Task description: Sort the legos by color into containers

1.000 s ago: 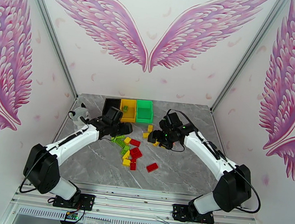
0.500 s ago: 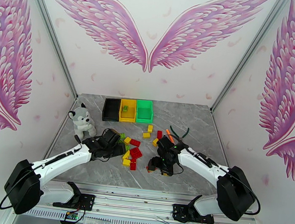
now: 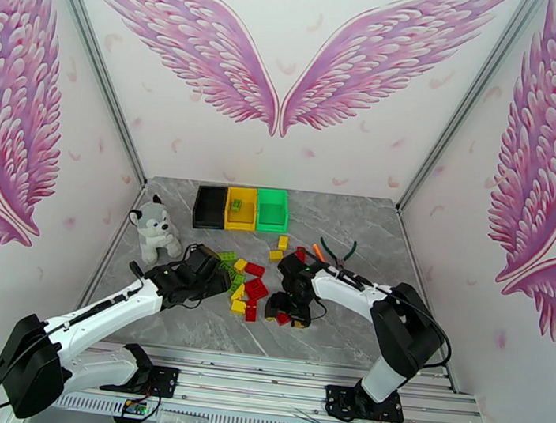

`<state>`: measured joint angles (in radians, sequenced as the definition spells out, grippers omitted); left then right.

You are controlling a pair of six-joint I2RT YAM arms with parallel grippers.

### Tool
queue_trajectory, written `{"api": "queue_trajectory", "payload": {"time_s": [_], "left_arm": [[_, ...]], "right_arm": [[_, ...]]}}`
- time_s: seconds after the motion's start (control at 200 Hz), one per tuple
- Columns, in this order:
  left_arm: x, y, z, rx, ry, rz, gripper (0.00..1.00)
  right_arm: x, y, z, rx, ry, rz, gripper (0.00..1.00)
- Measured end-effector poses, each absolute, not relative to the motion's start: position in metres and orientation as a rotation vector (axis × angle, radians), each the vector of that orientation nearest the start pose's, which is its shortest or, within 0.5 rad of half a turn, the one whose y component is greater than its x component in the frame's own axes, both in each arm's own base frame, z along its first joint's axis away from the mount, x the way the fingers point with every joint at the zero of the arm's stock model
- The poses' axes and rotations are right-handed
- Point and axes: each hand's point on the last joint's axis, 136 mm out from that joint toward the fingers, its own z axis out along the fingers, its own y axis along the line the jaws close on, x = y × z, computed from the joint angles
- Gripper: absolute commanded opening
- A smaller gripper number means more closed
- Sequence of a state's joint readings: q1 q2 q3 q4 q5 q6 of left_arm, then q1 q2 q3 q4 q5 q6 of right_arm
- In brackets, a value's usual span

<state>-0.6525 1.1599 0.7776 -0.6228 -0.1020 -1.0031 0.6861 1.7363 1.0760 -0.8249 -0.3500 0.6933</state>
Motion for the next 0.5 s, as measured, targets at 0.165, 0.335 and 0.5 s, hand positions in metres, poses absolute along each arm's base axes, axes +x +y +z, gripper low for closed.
{"api": "queue_trajectory", "payload": {"time_s": [0.165,0.335,0.5], "left_arm": [[0.244,-0.160,0.111,-0.527,2.592,-0.475,0.70],[0.243,-0.155,0.105,-0.547,2.599,-0.462,0.69],[0.243,-0.153,0.104,-0.559,2.599,-0.461,0.74]], "right_arm": [[0.225,0.252,0.037,-0.065,3.234,0.426,0.79],[0.234,0.249,0.032,-0.116,3.229,0.292,0.70],[0.232,0.240,0.028,-0.136,3.239,0.197,0.56]]}}
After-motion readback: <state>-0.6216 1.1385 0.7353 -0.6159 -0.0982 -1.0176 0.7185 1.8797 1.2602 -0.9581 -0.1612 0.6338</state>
